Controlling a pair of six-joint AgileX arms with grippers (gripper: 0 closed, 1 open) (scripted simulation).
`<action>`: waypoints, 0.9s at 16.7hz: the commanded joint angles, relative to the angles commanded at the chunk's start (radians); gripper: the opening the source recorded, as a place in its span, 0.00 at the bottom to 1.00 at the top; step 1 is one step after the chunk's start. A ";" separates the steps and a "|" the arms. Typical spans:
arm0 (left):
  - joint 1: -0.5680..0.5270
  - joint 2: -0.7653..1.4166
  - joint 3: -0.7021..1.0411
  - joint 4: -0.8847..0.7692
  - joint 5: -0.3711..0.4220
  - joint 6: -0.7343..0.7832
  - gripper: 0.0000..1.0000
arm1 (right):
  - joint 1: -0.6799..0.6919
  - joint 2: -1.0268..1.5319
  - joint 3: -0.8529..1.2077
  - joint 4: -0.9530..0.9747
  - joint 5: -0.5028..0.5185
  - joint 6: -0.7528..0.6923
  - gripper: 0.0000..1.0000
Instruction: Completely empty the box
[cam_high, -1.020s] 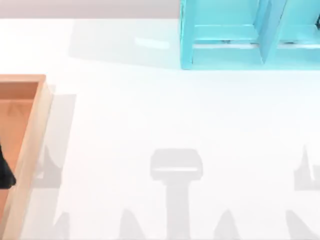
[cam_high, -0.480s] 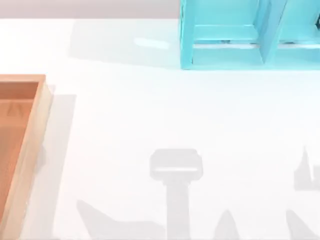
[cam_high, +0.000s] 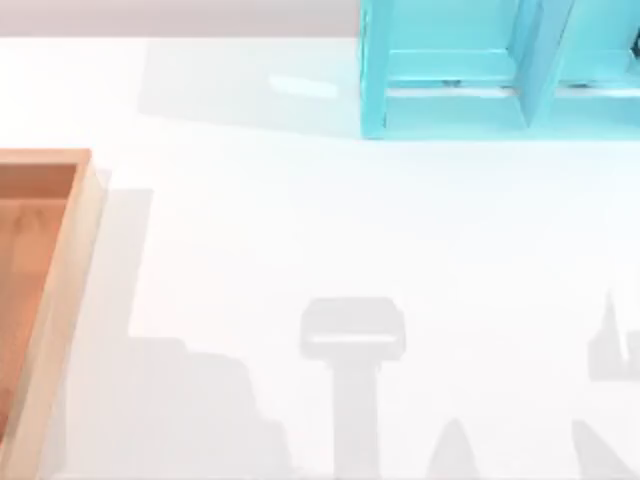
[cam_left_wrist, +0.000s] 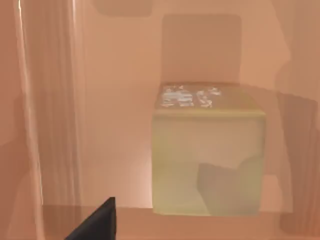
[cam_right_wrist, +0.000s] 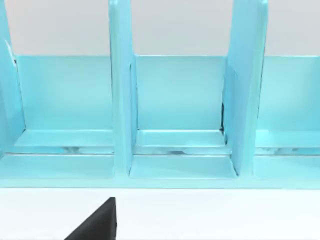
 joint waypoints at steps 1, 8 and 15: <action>0.014 0.047 0.042 -0.043 0.000 0.015 1.00 | 0.000 0.000 0.000 0.000 0.000 0.000 1.00; 0.046 0.139 0.134 -0.135 -0.001 0.050 1.00 | 0.000 0.000 0.000 0.000 0.000 0.000 1.00; 0.047 0.186 0.010 0.038 -0.001 0.052 1.00 | 0.000 0.000 0.000 0.000 0.000 0.000 1.00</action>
